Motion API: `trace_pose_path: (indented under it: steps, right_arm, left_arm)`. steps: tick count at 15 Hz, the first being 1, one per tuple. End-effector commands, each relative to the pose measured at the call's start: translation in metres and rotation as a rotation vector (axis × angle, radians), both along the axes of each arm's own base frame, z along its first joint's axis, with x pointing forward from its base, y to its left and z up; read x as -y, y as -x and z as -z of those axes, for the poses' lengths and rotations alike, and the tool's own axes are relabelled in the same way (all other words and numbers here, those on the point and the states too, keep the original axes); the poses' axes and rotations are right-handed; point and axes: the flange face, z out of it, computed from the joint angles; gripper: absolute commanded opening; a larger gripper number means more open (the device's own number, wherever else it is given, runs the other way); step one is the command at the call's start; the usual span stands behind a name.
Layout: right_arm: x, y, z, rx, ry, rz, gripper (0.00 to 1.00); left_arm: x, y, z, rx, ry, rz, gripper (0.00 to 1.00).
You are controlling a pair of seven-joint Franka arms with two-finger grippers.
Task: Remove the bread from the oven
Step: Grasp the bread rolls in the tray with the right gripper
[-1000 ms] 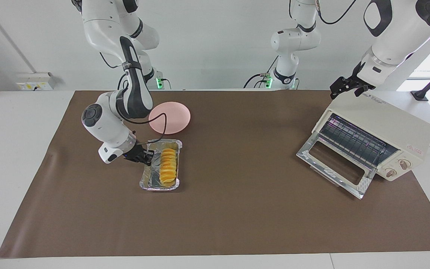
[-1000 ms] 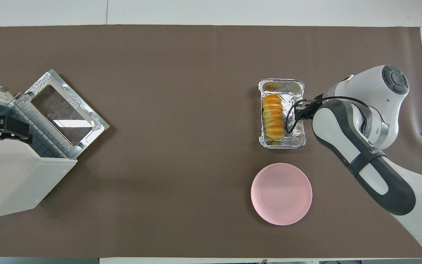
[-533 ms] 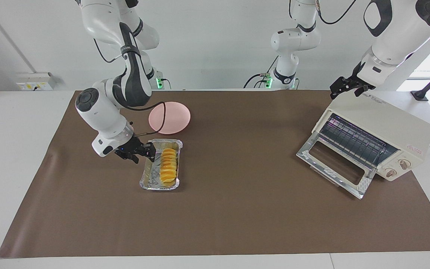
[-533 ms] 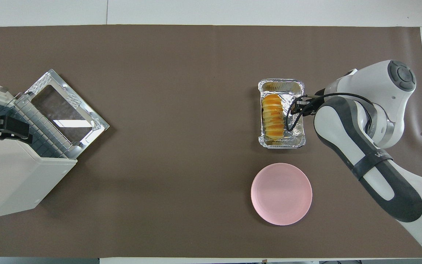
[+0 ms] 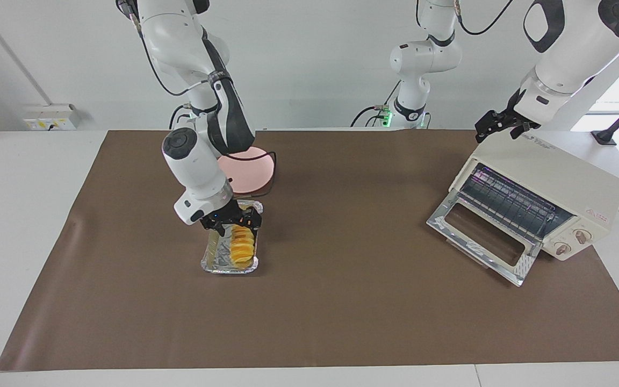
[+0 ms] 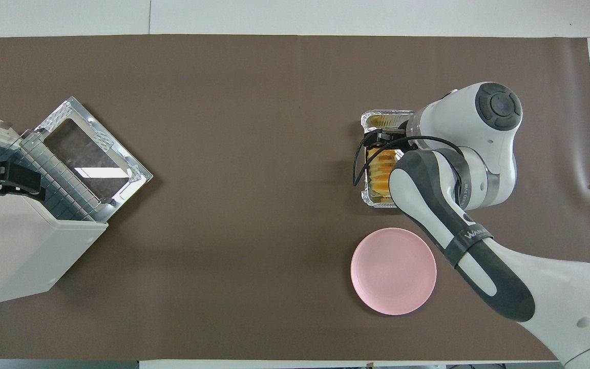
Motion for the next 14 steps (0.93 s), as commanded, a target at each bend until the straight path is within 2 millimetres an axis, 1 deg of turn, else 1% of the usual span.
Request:
trace_pose_path:
  steps: [1,7,9,10,11,12,13,14]
  right_arm:
    - [0.008,0.003,0.003,0.006,0.005,0.012,1.0]
    - [0.006,0.013,0.025,-0.012,0.0,0.025,0.95]
    - [0.005,0.017,0.031,-0.023,0.003,0.022,0.9]
    - [0.004,0.017,0.031,-0.023,0.003,0.021,0.84]
    - [0.004,0.017,0.03,-0.023,0.003,0.022,0.73]
    - [0.003,0.018,0.03,-0.023,0.002,0.021,0.56]
    - [0.004,0.018,0.03,-0.028,0.004,0.021,0.36]
    - [0.004,0.018,0.029,-0.032,0.004,0.017,0.12]
  left_arm:
    - [-0.002,0.003,-0.004,0.018,-0.016,0.003,1.0]
    - [-0.001,0.003,-0.004,0.018,-0.016,0.005,1.0]
    - [-0.001,0.003,-0.004,0.018,-0.016,0.005,1.0]
    - [-0.001,0.003,-0.004,0.018,-0.016,0.005,1.0]
    - [-0.001,0.003,-0.004,0.018,-0.016,0.005,1.0]
    - [-0.002,0.003,-0.004,0.018,-0.016,0.004,1.0]
    - [-0.001,0.003,-0.004,0.018,-0.016,0.005,1.0]
    - [-0.001,0.003,-0.004,0.018,-0.016,0.005,1.0]
